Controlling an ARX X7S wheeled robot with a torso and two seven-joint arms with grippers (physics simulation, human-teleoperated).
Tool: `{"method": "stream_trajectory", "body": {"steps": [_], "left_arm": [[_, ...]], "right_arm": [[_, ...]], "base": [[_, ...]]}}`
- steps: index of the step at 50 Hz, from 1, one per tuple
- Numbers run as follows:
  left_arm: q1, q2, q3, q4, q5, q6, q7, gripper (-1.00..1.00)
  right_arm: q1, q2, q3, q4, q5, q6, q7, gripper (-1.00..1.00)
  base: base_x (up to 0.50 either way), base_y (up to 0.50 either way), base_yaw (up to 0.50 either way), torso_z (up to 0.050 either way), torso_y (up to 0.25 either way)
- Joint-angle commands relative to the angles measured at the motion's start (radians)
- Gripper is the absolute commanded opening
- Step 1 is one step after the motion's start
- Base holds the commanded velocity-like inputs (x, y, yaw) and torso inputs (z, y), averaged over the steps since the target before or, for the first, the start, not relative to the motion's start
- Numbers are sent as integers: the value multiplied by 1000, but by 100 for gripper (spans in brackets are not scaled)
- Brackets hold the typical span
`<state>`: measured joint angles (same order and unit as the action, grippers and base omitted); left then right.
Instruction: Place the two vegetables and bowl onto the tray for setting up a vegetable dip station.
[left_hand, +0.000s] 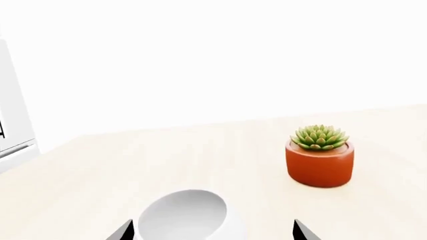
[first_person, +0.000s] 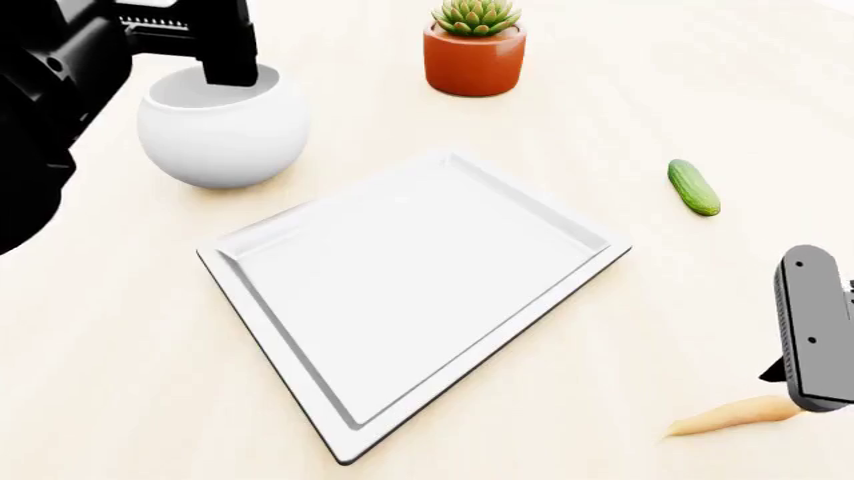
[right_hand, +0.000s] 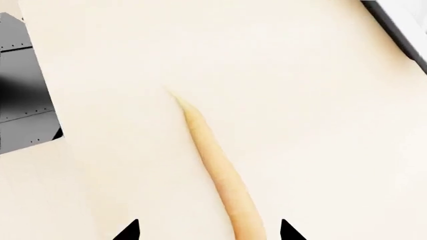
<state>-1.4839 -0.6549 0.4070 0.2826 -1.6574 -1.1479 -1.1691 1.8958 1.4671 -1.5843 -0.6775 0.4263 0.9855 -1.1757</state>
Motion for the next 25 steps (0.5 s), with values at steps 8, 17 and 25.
{"method": "stream_trajectory", "body": {"steps": [8,17,25], "left_arm": [[0,1,8,0,-4,7,-1,100],[1,-1,11,3,-9,10,-2,100],[2,-2,14,4,-9,13,-2,100]], "right_arm": [[-14,10,-6,70,-96,-80,22,100],[-55,-13,-19,90,-58,-107,99,100],[-76,-29,-21,87,-25,-108,142,100]], "base": [[0,0,0,0,0],[0,0,0,0,0],[0,0,0,0,0]]}}
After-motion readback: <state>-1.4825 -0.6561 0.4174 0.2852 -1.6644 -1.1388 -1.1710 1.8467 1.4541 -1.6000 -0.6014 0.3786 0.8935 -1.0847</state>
